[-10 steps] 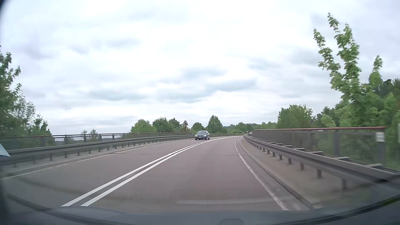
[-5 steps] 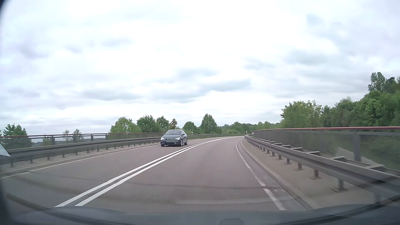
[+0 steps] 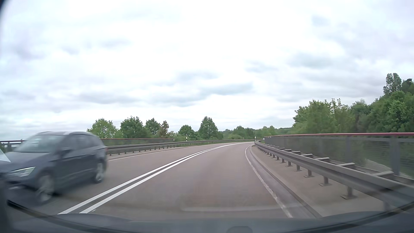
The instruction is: Follow the waypoints while adhering to traffic rules and regulations
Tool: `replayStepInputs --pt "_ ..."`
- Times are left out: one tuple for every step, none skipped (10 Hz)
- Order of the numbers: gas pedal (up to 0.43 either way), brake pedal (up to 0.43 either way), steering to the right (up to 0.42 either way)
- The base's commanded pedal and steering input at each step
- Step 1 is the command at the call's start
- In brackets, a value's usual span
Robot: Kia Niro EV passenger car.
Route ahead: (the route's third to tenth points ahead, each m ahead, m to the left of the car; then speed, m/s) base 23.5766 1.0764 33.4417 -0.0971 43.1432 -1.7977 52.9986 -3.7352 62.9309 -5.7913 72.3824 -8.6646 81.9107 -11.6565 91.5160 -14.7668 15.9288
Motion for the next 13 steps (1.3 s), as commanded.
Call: replayStepInputs --pt "0.118 0.000 0.018" --pt "0.118 0.000 0.018" --pt "0.118 0.000 0.018" --pt "0.118 0.000 0.018" --pt "0.118 0.000 0.018" --pt "0.130 0.000 0.018" --pt "0.130 0.000 0.018" --pt "0.130 0.000 0.018" --pt "0.130 0.000 0.018" --pt "0.130 0.000 0.019" --pt "0.130 0.000 0.019" --pt "0.130 0.000 0.019" --pt "0.130 0.000 0.018"
